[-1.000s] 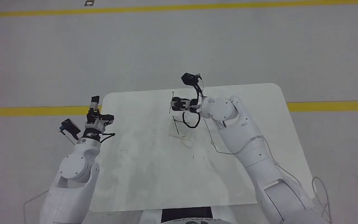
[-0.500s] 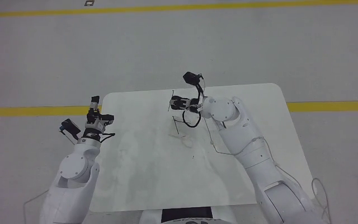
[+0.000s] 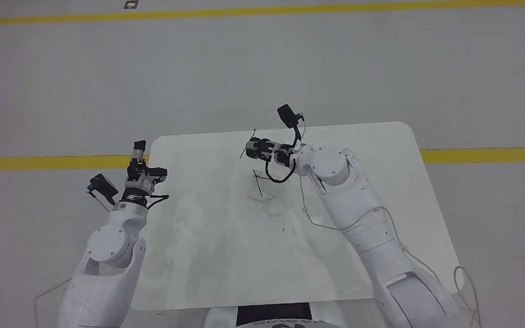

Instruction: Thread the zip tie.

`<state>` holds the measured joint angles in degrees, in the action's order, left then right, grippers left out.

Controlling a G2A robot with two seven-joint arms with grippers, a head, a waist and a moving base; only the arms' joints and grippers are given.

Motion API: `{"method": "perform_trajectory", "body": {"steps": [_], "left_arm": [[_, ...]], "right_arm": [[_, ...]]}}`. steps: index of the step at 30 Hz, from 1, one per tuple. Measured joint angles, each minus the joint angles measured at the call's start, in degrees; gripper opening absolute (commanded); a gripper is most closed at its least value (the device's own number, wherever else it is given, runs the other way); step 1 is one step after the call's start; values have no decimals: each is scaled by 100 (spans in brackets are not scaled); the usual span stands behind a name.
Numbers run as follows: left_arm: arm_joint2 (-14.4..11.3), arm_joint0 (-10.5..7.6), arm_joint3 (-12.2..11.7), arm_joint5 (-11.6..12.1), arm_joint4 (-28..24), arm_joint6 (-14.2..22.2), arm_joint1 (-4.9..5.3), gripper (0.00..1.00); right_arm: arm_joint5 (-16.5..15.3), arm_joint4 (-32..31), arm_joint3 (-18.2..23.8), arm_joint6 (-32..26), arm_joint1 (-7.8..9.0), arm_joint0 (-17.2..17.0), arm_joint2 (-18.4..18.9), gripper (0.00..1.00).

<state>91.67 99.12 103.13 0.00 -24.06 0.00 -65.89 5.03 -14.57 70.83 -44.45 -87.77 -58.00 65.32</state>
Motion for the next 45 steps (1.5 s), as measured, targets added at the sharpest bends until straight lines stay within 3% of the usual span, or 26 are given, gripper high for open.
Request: {"method": "perform_trajectory", "body": {"steps": [2,5,8,9,11,12,15,18,20,22,25,28,30,34,36,39,45], "left_arm": [[-26,-17,20,57,73,71,5,100],[-111,-46,17,513,864,621,53,100],[-164,-96,-75,1209,1959,1332,125,100],[-156,-124,-144,1586,2530,1601,164,100],[-125,-146,-221,2020,3467,1734,195,100],[-120,-147,-228,2091,3936,1702,197,100],[-121,-145,-223,1948,4236,1669,194,100],[-150,-187,-135,1945,3577,1769,225,100],[-286,-227,-26,1948,3473,1858,246,100],[-438,-296,68,1948,3936,1910,283,100],[-661,-400,140,1948,5253,1914,378,100],[-880,-484,119,1948,6509,1619,495,100],[-898,-489,102,1948,6987,1518,509,100],[-896,-497,116,1948,6772,1597,509,100],[-1027,-535,189,1948,7070,1552,529,100],[-1182,-599,28,1948,7437,1395,569,100],[-1524,-801,-144,1948,7464,933,667,100]], "right_arm": [[22,29,28,89,-2,-47,-9,0],[150,191,98,300,-11,-133,-30,0],[311,400,112,388,-16,-170,-25,0],[358,456,112,403,-15,-172,-24,0],[379,467,112,410,-13,-171,-24,0],[378,464,112,410,-13,-170,-24,0],[375,460,112,410,-13,-170,-25,0],[359,485,147,461,-14,-213,-52,0],[380,613,182,395,-17,-231,-86,0],[442,799,181,282,-21,-212,-101,0],[576,1090,134,164,-32,-158,-126,0],[669,1289,93,147,-41,-107,-146,0],[671,1293,91,158,-41,-102,-147,0],[666,1287,95,161,-41,-107,-147,0],[646,1325,145,214,-40,-157,-172,0],[659,1443,200,216,-35,-182,-197,0],[677,1565,226,196,-28,-179,-226,0]]}}
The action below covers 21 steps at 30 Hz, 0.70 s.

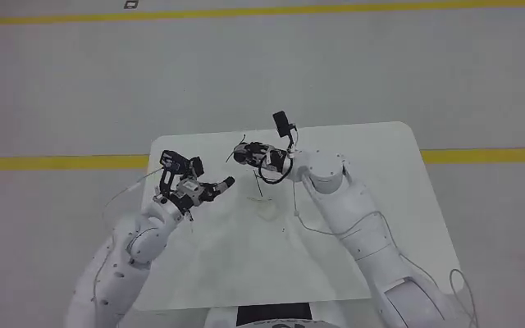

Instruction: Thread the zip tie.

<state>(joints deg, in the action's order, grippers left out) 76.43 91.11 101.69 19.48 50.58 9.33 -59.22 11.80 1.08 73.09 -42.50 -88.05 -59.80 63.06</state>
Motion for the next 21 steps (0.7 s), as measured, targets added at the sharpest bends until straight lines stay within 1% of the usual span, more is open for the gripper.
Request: {"method": "perform_trajectory", "body": {"steps": [6,9,12,13,14,15,16,17,18,19,21], "left_arm": [[-22,-11,-15,-5,27,-36,3,100],[-56,-17,-55,-47,-21,-117,-9,100],[-61,-32,-90,-17,-64,-193,-14,100],[-63,-36,-94,-5,-48,-214,-14,95],[-71,-34,-94,0,-67,-240,-16,84],[-84,-31,-92,2,-130,-266,-20,76],[-89,-32,-88,2,-151,-268,-20,66],[-95,-34,-84,1,-148,-263,-19,63],[-105,-36,-77,1,-142,-258,-17,54],[-114,-36,-73,0,-151,-258,-16,49],[-130,-38,-70,0,-196,-265,-13,44]], "right_arm": [[-14,-20,14,34,1,-22,-8,0],[-31,-50,108,123,21,-110,-23,0],[-21,-60,215,139,49,-177,-9,0],[-26,-64,249,136,57,-197,-6,0],[-35,-68,281,126,66,-215,-3,0],[-45,-75,320,111,79,-236,4,0],[-50,-78,347,100,88,-250,10,0],[-57,-81,373,87,97,-263,14,0],[-67,-88,407,66,109,-278,18,0],[-75,-93,432,48,118,-288,19,0],[-95,-102,489,9,136,-309,15,0]]}}
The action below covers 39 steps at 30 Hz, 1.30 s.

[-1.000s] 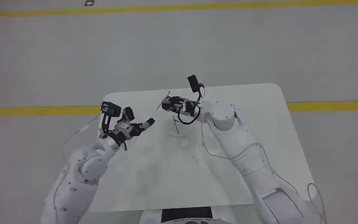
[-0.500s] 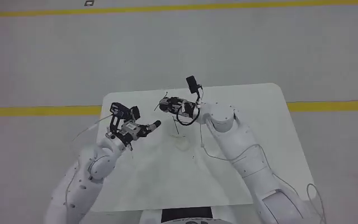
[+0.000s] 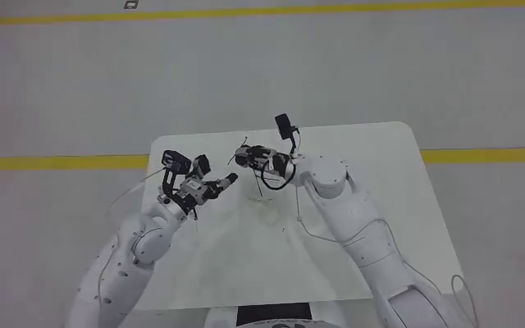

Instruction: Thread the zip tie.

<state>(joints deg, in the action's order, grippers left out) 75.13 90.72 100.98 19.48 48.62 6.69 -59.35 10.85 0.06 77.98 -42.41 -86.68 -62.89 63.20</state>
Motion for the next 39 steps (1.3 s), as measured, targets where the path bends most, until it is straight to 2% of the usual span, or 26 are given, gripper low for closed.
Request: {"method": "perform_trajectory", "body": {"steps": [1,2,16,28,39], "left_arm": [[-3,-1,1,0,-16,-4,2,41],[-5,-1,2,0,-29,-7,4,34],[-95,10,75,0,-158,-1,39,11],[-204,49,185,0,-174,-67,123,21],[-292,35,225,0,-254,-152,201,16]], "right_arm": [[-8,-1,20,-10,7,-9,-1,0],[-13,-1,37,-16,14,-17,-2,0],[-30,71,171,7,89,-89,-98,0],[2,152,275,282,142,-186,-113,0],[44,224,333,116,198,-204,-195,0]]}}
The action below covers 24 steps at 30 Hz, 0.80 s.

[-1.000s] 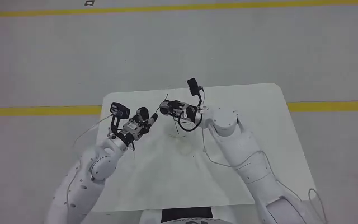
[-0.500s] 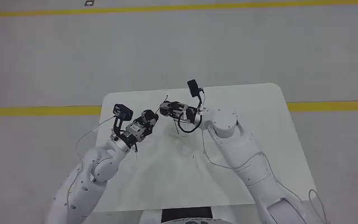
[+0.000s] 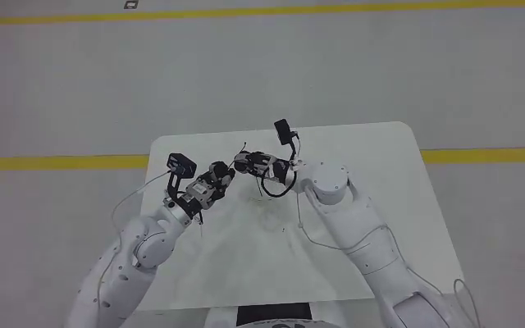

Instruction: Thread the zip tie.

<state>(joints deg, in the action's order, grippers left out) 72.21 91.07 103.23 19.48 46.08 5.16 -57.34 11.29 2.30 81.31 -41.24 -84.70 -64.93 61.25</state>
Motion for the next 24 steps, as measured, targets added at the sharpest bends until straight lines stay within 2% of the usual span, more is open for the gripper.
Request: {"method": "perform_trajectory", "body": {"steps": [5,10,15,16,17,24], "left_arm": [[-29,-17,-13,0,-24,-29,26,12],[-49,-33,-30,0,-39,-52,49,0],[-65,-53,-50,0,-52,-20,67,0],[-66,-56,-52,0,-63,-14,70,0],[-65,-57,-55,0,-77,-12,72,0],[120,15,42,0,-295,103,121,0]], "right_arm": [[-34,33,19,-49,23,8,-26,0],[-48,64,32,-103,48,13,-58,0],[-56,116,19,-166,67,26,-104,0],[-60,133,11,-170,69,28,-114,37],[-61,149,2,-169,71,30,-123,100],[-48,199,-7,-94,109,28,-83,100]]}}
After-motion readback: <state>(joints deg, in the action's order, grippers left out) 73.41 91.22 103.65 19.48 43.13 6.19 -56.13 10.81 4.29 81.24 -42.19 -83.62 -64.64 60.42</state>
